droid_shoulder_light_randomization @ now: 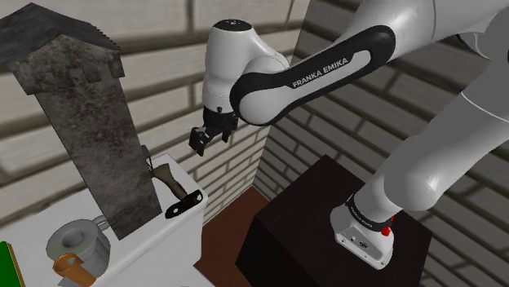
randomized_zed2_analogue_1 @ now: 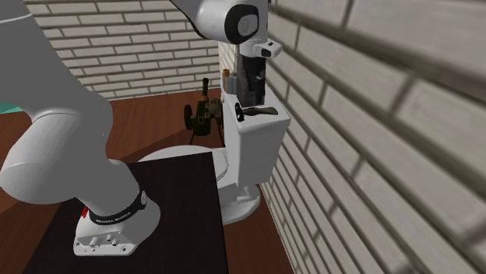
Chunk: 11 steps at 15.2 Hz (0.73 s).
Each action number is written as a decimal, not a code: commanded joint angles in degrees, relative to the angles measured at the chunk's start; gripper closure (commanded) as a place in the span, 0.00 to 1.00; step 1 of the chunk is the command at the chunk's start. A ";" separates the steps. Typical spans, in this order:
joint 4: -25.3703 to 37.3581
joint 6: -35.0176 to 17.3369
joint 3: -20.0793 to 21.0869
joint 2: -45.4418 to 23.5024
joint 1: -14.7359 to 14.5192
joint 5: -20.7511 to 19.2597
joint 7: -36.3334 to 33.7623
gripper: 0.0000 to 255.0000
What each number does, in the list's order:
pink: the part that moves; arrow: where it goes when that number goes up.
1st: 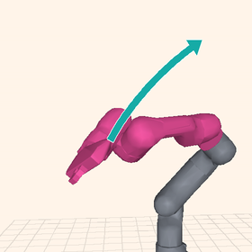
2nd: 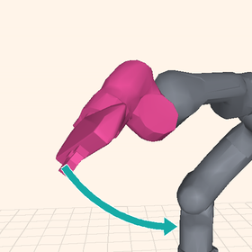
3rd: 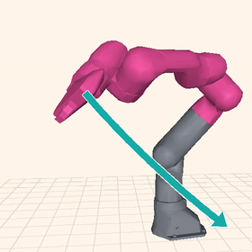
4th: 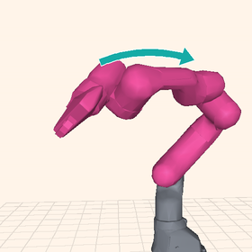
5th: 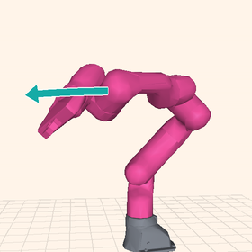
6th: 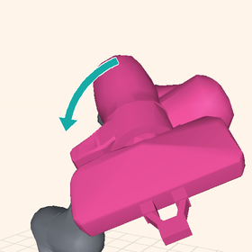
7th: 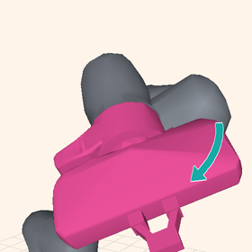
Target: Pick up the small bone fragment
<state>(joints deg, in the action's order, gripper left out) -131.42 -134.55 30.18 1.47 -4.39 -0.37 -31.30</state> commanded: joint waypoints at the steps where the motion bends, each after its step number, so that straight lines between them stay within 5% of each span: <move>1: 3.14 -1.22 0.91 -5.29 -0.57 -3.94 -4.51 0.00; 11: 20.98 -2.80 -3.21 -29.22 -10.78 -19.39 -20.86 0.00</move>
<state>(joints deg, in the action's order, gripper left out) -112.66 -137.44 27.45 -24.95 -13.55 -18.48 -50.67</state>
